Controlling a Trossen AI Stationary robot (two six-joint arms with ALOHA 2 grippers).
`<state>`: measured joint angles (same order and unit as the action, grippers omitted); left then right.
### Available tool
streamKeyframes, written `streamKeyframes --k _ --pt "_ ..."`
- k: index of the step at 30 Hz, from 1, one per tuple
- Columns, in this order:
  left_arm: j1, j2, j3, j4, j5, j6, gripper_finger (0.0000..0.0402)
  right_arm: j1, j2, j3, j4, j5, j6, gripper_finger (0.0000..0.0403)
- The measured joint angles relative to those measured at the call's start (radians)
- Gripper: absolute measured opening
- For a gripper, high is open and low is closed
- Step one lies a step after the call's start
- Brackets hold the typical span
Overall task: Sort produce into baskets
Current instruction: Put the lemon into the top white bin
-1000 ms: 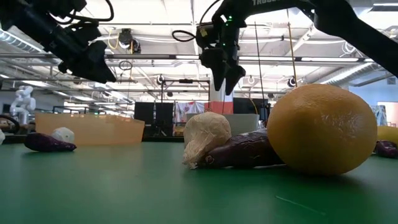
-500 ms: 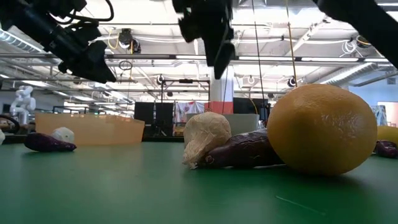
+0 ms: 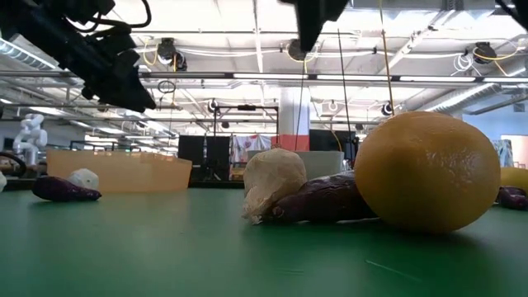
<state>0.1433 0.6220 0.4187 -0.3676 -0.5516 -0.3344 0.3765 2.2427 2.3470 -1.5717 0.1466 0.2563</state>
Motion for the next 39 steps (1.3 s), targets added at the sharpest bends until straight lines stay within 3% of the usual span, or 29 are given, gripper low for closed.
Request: streamKeyframes --k 7,13,19,28,34,39 --pt "0.000 0.000 0.000 0.001 0.005 0.000 0.0246 0.108 -0.023 -0.072 0.001 0.064 0.134 0.0329" --pt "0.000 0.009 0.000 0.005 0.021 0.000 0.0246 0.129 -0.085 -0.202 0.055 0.090 0.210 0.0329" --pt "0.000 0.018 0.002 0.034 0.023 0.001 0.0246 0.165 -0.086 -0.318 0.264 0.042 0.103 0.0329" --pt "0.000 0.037 0.002 0.071 0.023 0.008 0.0246 0.185 -0.085 -0.391 0.359 -0.022 -0.131 0.0329" --pt "0.000 0.054 0.002 0.070 0.023 0.007 0.0246 0.195 -0.085 -0.463 0.456 -0.095 -0.218 0.0329" --pt "0.000 0.073 0.002 0.076 0.023 0.008 0.0246 0.196 -0.084 -0.522 0.505 -0.097 -0.236 0.0329"
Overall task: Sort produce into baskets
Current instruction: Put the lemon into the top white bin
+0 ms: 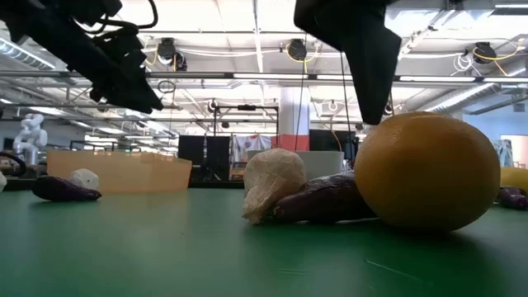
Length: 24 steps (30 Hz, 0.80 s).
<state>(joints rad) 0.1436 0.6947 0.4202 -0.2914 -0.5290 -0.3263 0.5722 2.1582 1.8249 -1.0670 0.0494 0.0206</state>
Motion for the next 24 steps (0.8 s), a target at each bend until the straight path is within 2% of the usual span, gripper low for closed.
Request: streamKeyframes --k 15,24 --pt "0.000 0.019 0.000 0.025 -0.001 0.002 0.0246 -0.002 0.000 -0.129 0.144 0.006 -0.008 0.0324" --pt "0.000 0.020 0.000 0.024 -0.001 0.002 0.0246 -0.002 0.000 -0.132 0.166 0.006 -0.007 0.0267"
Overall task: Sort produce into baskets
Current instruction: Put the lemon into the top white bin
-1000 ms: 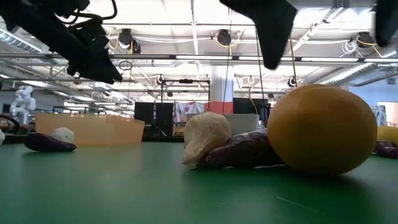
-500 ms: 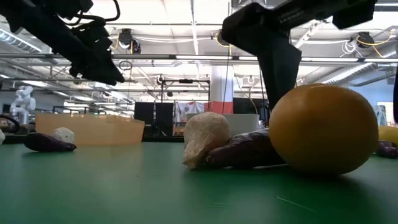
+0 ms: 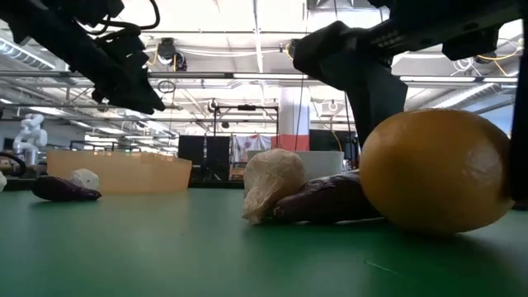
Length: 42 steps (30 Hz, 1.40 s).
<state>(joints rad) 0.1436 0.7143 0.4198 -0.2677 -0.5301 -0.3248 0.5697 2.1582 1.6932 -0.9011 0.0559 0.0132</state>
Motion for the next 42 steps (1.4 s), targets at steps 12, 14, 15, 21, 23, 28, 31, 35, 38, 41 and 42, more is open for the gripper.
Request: streamKeyframes --k 12,14,15,21,23,28,31,35,38,41,42 --pt "0.000 0.000 0.000 0.000 0.000 0.000 0.0246 -0.002 0.000 0.053 -0.020 -0.006 0.001 0.0240" --pt "0.000 0.000 0.000 0.000 0.000 0.000 0.0246 -0.006 0.000 0.097 -0.053 -0.006 -0.008 0.0239" --pt "0.000 0.000 0.000 0.000 0.000 0.000 0.0246 -0.009 0.000 0.125 -0.074 -0.006 -0.016 0.0239" --pt "0.000 0.000 0.000 0.000 0.000 0.000 0.0246 -0.046 0.000 0.317 -0.221 0.100 -0.094 0.0240" --pt "0.000 0.000 0.000 0.000 0.000 0.000 0.0246 -0.068 0.000 0.379 -0.267 0.166 -0.141 0.0240" --pt "0.000 0.000 0.000 -0.001 0.000 0.000 0.0246 -0.159 0.000 0.474 -0.403 0.335 -0.247 0.0240" --pt "0.000 0.000 0.000 -0.002 0.000 0.000 0.0246 -0.253 0.000 0.491 -0.539 0.396 -0.258 0.0240" --pt "0.000 0.000 0.000 -0.003 0.001 0.000 0.0246 -0.418 -0.006 0.492 -0.660 0.395 -0.213 0.0240" --pt "0.000 0.000 0.000 -0.003 0.001 0.005 0.0246 -0.550 -0.006 0.492 -0.667 0.386 -0.215 0.0240" --pt "0.000 0.000 0.000 -0.003 0.002 0.017 0.0246 -0.677 -0.006 0.492 -0.628 0.375 -0.256 0.0240" --pt "0.000 0.000 0.000 -0.003 0.002 0.016 0.0246 -0.718 -0.006 0.492 -0.607 0.350 -0.266 0.0240"
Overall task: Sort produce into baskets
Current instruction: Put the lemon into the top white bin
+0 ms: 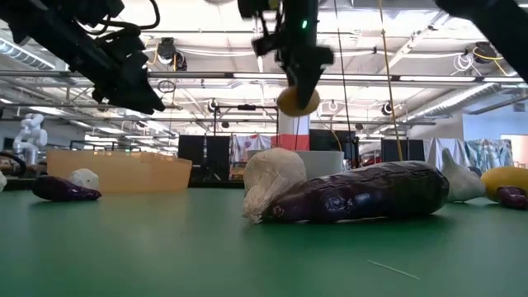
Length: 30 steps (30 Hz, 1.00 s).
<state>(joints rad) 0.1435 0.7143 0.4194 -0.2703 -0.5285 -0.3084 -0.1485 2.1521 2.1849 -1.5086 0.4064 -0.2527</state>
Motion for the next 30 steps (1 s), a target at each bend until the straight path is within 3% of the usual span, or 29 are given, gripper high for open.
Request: streamKeyframes --k 5,8,15,30 --pt "0.000 0.000 0.000 0.000 0.001 0.000 0.0246 -0.174 0.005 0.000 0.123 -0.223 0.038 0.0240" --pt "0.000 0.000 0.000 0.000 0.001 0.001 0.0246 -0.238 0.009 0.000 0.171 -0.286 0.075 0.0240" --pt "0.000 0.000 0.000 0.000 0.002 0.004 0.0246 -0.303 0.010 -0.001 0.256 -0.308 0.136 0.0243" --pt "0.000 0.000 0.000 0.001 0.002 0.002 0.0246 -0.302 0.010 -0.001 0.302 -0.304 0.141 0.0292"
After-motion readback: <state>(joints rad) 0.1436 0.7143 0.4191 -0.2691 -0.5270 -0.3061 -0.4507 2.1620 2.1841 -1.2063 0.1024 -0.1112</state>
